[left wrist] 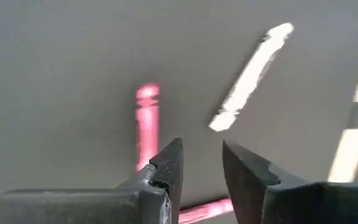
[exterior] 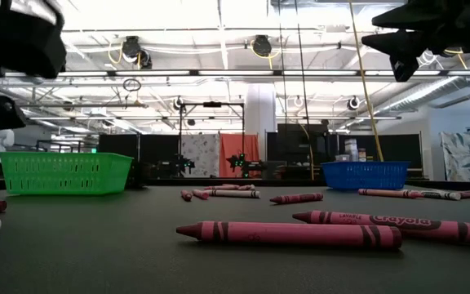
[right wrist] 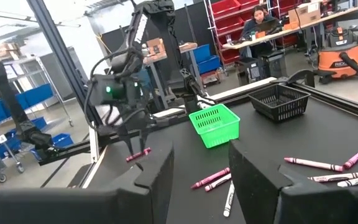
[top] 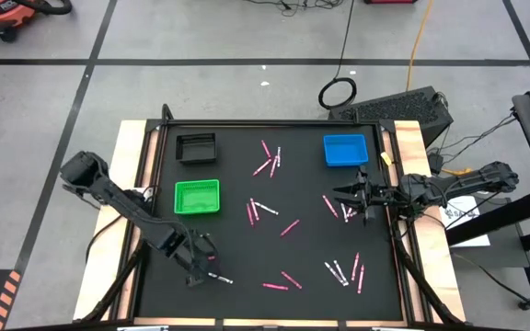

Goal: Sort crayons
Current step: Put the red crayon into the green bin, then put the white crayon into the blue bin

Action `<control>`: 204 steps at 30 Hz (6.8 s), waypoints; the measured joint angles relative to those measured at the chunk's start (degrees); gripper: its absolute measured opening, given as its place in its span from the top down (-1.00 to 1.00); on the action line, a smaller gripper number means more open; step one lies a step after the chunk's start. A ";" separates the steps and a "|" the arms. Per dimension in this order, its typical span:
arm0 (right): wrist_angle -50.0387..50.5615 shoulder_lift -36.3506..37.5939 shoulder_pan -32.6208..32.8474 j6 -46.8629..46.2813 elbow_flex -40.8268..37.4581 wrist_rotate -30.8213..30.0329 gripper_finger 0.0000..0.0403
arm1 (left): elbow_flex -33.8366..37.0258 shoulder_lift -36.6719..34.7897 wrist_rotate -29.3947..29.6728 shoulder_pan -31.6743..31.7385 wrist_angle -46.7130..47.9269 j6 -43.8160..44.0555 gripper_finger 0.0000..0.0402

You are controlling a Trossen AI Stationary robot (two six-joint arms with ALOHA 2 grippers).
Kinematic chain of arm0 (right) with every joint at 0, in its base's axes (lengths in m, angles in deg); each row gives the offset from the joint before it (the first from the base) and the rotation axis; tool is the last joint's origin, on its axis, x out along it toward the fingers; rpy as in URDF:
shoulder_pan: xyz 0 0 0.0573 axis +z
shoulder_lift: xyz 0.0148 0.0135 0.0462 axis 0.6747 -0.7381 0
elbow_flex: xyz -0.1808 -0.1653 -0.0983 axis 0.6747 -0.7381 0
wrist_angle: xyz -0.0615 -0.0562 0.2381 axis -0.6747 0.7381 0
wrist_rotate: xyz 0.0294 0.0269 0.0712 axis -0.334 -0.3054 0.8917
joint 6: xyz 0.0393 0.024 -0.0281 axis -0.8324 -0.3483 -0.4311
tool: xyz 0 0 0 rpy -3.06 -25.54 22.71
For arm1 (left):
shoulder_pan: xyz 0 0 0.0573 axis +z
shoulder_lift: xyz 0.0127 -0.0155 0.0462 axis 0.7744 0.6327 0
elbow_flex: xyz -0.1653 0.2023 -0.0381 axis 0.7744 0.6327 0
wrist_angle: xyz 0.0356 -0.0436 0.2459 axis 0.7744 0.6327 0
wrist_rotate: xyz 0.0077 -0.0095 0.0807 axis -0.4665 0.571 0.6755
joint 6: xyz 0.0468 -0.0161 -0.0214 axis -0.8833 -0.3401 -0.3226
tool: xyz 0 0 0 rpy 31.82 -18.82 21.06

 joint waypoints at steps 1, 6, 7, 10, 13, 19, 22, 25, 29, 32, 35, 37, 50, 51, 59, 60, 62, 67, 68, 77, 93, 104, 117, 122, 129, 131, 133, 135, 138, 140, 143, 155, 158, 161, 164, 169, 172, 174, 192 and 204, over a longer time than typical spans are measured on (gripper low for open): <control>0.00 -0.02 0.00 0.00 0.00 0.00 0.31 | -0.64 0.79 1.39 -0.10 0.74 -0.57 0.47; 0.00 -0.02 0.00 -0.33 0.00 0.22 0.31 | -2.09 2.22 6.28 -0.09 2.62 0.76 0.47; 0.02 -0.02 0.00 -0.56 0.00 0.26 0.31 | -2.09 2.22 6.62 -0.09 2.74 0.86 0.47; 0.03 -0.02 0.00 -1.47 0.00 0.34 0.31 | -2.15 2.13 6.43 -0.09 2.52 0.85 0.47; 0.36 0.01 0.00 -1.68 0.00 0.38 0.31 | -2.15 2.17 5.81 -0.12 2.54 0.92 0.47; 1.07 -0.02 0.00 -1.70 0.00 0.40 0.31 | -1.38 2.33 5.67 -0.12 2.61 0.94 0.47; 1.47 -0.02 0.00 -1.73 0.00 0.42 0.31 | -0.89 3.24 5.67 -0.14 3.04 1.09 0.47; 1.42 0.00 0.00 -1.73 0.00 0.42 0.31 | -0.89 4.47 5.65 -0.14 3.00 1.33 0.47; 1.42 -0.02 0.00 -1.73 0.00 0.42 0.31 | -1.08 6.04 6.08 -0.14 3.10 3.70 0.47; 1.37 0.01 0.00 -1.73 0.00 0.42 0.31 | -1.08 6.87 6.26 -0.14 3.14 3.92 0.47; 1.36 0.00 0.00 -1.73 0.00 0.44 0.31 | -1.08 7.05 6.27 -0.14 3.84 4.34 0.48; 1.36 -0.01 0.00 -1.73 0.00 0.44 0.31 | -1.08 7.05 6.26 -0.14 4.31 3.89 0.51; 1.36 -0.02 0.00 -1.73 0.00 0.44 0.31 | -2.90 7.29 5.86 -0.12 6.05 3.87 0.94; 1.36 0.00 0.00 -1.73 0.00 0.44 0.31 | -3.44 7.34 5.86 -0.12 6.60 3.68 0.94; 1.31 -0.02 0.00 0.55 0.00 0.44 0.31 | -8.66 7.55 6.29 1.26 12.45 -1.70 0.95; 1.31 0.00 0.00 0.61 0.00 0.44 0.31 | -9.28 7.55 6.82 1.70 13.33 -2.67 0.96; 1.32 -0.02 0.00 0.66 0.00 0.44 0.31 | -10.71 7.50 8.18 2.76 15.06 -4.83 0.96; 1.33 -0.01 -0.02 0.66 0.00 0.44 0.31 | -13.39 5.24 11.59 6.89 22.39 -12.14 0.96; 1.36 -0.02 0.00 0.66 0.00 0.46 0.31 | -13.74 4.22 12.79 7.73 23.88 -12.89 0.96; 2.14 -0.12 -0.01 0.66 0.02 0.48 0.31 | -14.09 -7.27 19.05 13.72 32.28 -18.19 0.96; 2.14 -0.19 -0.02 -1.22 0.02 0.48 0.31 | -11.97 -8.80 18.89 28.04 36.66 -35.14 0.96; 2.14 -0.26 -0.02 -1.94 0.02 0.47 0.31 | -1.98 -8.78 12.44 33.94 25.74 -39.73 0.92; 2.16 -0.26 -0.02 -4.74 0.02 0.44 0.31 | 0.12 -8.78 13.44 39.00 22.40 -42.23 0.70; 2.19 -0.34 -0.02 -6.52 0.02 0.44 0.31 | 0.12 -8.78 12.44 39.38 22.38 -44.13 0.62; 4.87 -5.70 0.00 -12.76 0.04 -2.01 0.31 | -3.62 -9.41 11.79 37.50 22.96 -41.04 0.59; 5.46 -8.18 -0.02 -14.29 0.04 -3.48 0.31 | -5.18 -9.74 11.76 36.45 23.13 -40.09 0.59; 6.06 -10.29 -0.02 -15.25 0.11 -4.24 0.31 | -6.51 -9.70 11.72 35.45 22.99 -39.73 0.59; 7.50 -12.13 -0.02 -15.53 0.91 -4.89 0.31 | -7.36 -9.70 11.58 34.36 23.56 -39.58 0.59; 12.58 -14.47 -0.02 -19.33 3.65 -6.25 0.31 | -7.90 -9.70 10.28 32.85 23.40 -37.82 0.59; 19.10 -16.48 -0.02 -22.17 6.62 -6.99 0.31 | -7.90 -9.70 9.36 31.78 23.72 -35.90 0.59; 30.59 -20.50 -0.02 -25.04 12.16 -7.06 0.31 | -7.90 -9.70 8.86 29.96 23.77 -35.07 0.59; 51.32 -33.70 -1.58 -38.73 21.79 -3.55 0.31 | -7.90 -9.70 8.78 26.29 23.51 -35.06 0.59; 54.09 -36.18 -2.88 -41.95 21.79 -2.34 0.31 | -7.90 -9.70 9.44 26.09 23.51 -35.06 0.59; 54.47 -38.15 -3.99 -43.92 21.79 -1.81 0.31 | -7.90 -9.67 9.69 26.11 23.31 -35.06 0.59; 54.48 -40.35 -5.11 -44.30 21.79 0.98 0.31 | -7.90 -9.67 9.71 26.09 22.80 -35.06 0.59; 54.52 -44.58 -5.77 -45.11 21.79 2.19 0.31 | -7.90 -9.67 9.78 26.09 21.13 -35.10 0.59; 54.48 -47.11 -5.77 -45.26 21.79 2.25 0.31 | -7.88 -9.67 9.81 26.09 20.77 -35.10 0.59; 54.45 -48.66 -5.77 -45.27 21.77 3.16 0.31 | -7.88 -9.67 9.82 26.09 20.85 -35.10 0.59; 50.97 -56.17 -7.19 -41.72 21.86 3.73 0.68 | -7.88 -9.67 9.89 26.11 20.75 -35.17 0.59; 50.60 -55.67 -7.23 -39.42 21.74 3.61 0.96 | -7.88 -9.65 9.89 26.11 20.69 -35.17 0.59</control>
